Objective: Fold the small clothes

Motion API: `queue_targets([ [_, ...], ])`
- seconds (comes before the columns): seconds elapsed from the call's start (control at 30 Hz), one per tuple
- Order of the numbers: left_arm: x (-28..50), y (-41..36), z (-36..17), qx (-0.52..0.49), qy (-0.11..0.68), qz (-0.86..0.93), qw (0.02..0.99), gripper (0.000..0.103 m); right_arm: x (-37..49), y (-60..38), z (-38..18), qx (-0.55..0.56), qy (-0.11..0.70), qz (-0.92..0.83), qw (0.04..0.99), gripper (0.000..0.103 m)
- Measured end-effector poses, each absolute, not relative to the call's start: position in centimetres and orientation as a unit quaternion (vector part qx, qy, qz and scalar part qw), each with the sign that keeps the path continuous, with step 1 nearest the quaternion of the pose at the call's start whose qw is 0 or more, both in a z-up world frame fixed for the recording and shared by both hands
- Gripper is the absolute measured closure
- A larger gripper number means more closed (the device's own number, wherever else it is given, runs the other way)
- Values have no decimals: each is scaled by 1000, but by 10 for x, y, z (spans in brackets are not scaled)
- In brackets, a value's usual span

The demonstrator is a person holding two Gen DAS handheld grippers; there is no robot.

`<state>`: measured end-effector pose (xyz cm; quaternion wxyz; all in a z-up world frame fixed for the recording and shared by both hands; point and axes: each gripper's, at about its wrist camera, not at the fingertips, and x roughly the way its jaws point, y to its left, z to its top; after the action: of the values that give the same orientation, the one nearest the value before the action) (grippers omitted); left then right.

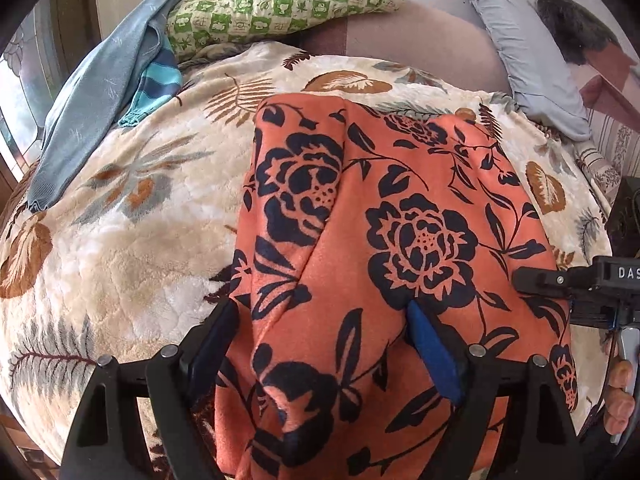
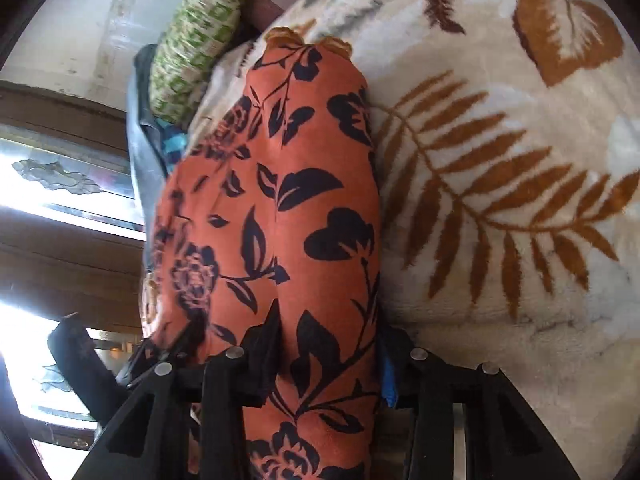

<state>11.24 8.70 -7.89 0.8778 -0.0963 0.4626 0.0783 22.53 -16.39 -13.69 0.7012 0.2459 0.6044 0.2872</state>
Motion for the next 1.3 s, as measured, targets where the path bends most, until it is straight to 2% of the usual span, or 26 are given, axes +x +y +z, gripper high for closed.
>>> queue_targets([
  [0.03,112,88,-79,-100,462,76,878,16,223,-166,-133,255,599,291,701,56],
  [0.1,112,90,-80,-109,462,74,877,16,216,-167,-122,244,596,291,708,42],
  [0.17,111,90,-80,-111,461,76,877,16,205,-171,-114,245,591,300,708,37],
  [0.47,110,92,-79,-111,457,75,879,16,169,-187,-130,303,614,321,655,35],
  [0.53,110,94,-80,-114,457,76,879,16,167,-181,-119,296,600,337,662,44],
  [0.57,109,94,-80,-116,456,76,879,16,165,-178,-112,272,596,335,677,62],
  [0.6,109,94,-80,-119,457,75,878,16,163,-180,-110,256,594,328,688,70],
  [0.67,110,92,-81,-118,459,70,878,16,166,-185,-128,233,618,293,692,76],
  [0.73,109,89,-79,-104,453,75,882,16,168,-192,-137,265,620,293,678,77],
  [0.83,108,91,-79,-113,455,73,880,16,164,-185,-115,234,612,305,691,64],
  [0.87,108,92,-79,-116,456,73,879,16,164,-186,-109,227,610,302,696,47],
  [0.9,109,92,-79,-117,456,73,879,16,165,-189,-101,224,602,293,709,41],
  [1.03,108,91,-79,-115,456,73,880,16,178,-198,-70,225,558,267,753,41],
  [1.13,107,89,-79,-118,456,72,879,16,194,-180,-58,241,544,302,745,41],
  [1.2,108,91,-80,-119,457,70,879,16,201,-163,-60,250,545,329,730,41],
  [1.3,109,93,-81,-121,459,67,878,16,215,-143,-94,244,588,319,703,40],
])
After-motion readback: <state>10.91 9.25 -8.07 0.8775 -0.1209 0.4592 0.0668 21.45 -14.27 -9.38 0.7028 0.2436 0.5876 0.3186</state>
